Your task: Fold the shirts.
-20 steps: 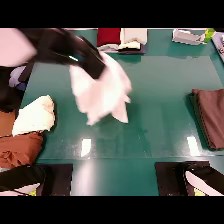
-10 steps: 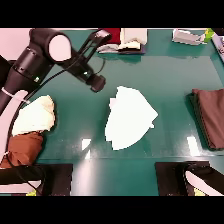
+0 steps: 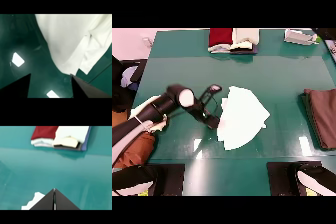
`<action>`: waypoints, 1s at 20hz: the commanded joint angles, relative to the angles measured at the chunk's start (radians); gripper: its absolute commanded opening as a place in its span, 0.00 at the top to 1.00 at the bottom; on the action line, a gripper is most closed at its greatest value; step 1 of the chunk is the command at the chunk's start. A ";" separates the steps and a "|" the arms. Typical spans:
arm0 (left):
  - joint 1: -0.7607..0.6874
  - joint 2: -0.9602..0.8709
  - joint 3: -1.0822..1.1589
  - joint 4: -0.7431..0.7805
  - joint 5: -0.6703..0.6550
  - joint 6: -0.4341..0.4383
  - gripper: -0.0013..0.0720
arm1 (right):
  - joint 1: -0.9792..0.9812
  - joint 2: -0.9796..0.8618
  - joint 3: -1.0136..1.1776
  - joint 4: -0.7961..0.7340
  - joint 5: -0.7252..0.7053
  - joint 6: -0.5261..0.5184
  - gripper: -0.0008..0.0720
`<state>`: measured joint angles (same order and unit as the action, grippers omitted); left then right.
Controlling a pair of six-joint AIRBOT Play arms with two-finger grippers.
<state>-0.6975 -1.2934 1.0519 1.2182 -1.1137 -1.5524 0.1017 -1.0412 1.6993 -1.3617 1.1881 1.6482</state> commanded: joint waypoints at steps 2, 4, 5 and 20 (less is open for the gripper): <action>-0.067 -0.044 -0.111 -0.082 0.132 -0.011 0.18 | 0.001 -0.048 0.000 0.008 0.047 0.000 0.96; -0.070 -0.074 -0.111 -0.135 0.159 -0.009 0.18 | 0.001 -0.064 0.000 0.008 0.051 0.000 0.96; -0.069 -0.084 -0.111 -0.136 0.174 -0.009 0.18 | 0.001 -0.072 0.000 0.008 0.052 0.001 0.96; 0.439 0.079 0.135 0.169 -0.024 0.028 0.95 | 0.003 -0.140 -0.356 0.036 0.032 0.000 0.64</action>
<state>-0.3370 -1.2304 1.1507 1.3628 -1.1053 -1.5417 0.1036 -1.1751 1.4853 -1.3518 1.2961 1.6489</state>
